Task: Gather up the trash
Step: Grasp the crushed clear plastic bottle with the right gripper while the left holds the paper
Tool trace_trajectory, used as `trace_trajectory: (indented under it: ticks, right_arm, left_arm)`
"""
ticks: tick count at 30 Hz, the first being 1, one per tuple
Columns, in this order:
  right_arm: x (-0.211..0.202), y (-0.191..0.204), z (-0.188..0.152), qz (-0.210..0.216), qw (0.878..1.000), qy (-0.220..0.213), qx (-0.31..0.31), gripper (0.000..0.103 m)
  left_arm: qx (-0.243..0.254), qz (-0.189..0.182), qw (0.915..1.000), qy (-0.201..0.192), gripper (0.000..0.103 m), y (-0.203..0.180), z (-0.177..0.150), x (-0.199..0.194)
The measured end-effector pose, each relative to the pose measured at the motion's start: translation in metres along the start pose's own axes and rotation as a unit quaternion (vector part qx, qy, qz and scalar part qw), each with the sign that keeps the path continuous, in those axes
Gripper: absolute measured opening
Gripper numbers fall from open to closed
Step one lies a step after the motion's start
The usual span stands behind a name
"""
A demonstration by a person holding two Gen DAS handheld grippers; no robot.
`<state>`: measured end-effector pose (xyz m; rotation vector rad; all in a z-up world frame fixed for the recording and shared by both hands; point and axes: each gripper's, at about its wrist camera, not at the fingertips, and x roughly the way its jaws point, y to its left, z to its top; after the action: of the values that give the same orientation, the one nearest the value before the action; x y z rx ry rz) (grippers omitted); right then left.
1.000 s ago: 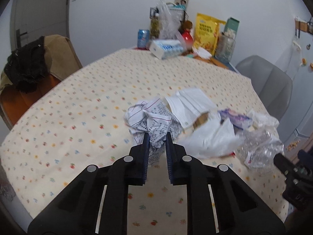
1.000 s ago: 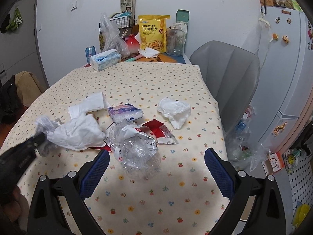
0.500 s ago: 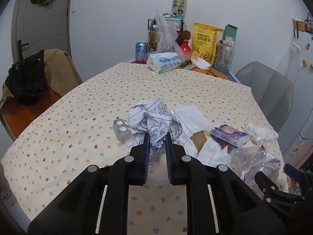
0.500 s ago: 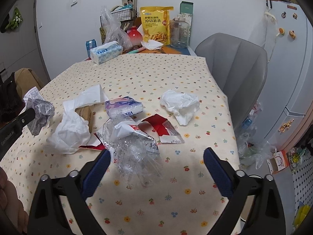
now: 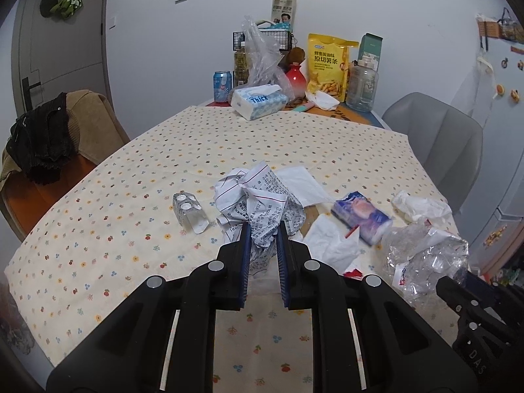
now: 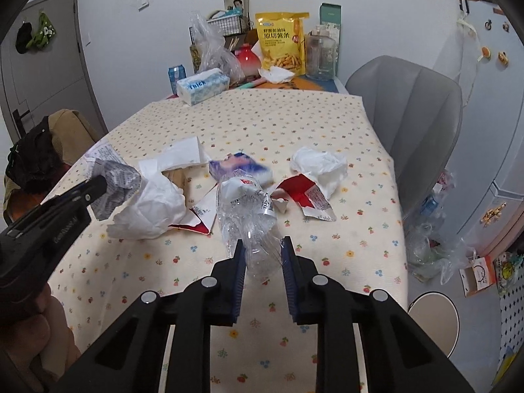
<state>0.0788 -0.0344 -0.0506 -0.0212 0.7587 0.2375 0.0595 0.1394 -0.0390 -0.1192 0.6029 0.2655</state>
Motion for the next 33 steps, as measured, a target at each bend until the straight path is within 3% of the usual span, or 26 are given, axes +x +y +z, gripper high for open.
trace_trajectory:
  ticks: [16, 33]
  right_arm:
    - [-0.061, -0.022, 0.001, -0.024, 0.998, -0.059, 0.012, 0.021]
    - [-0.100, -0.087, -0.007, -0.082, 0.992, -0.082, 0.055, 0.021]
  left_arm:
    - [0.021, -0.035, 0.9988, -0.026, 0.016, -0.034, 0.000, -0.034]
    - [0.055, -0.095, 0.9935, -0.029, 0.016, -0.103, 0.000, -0.048]
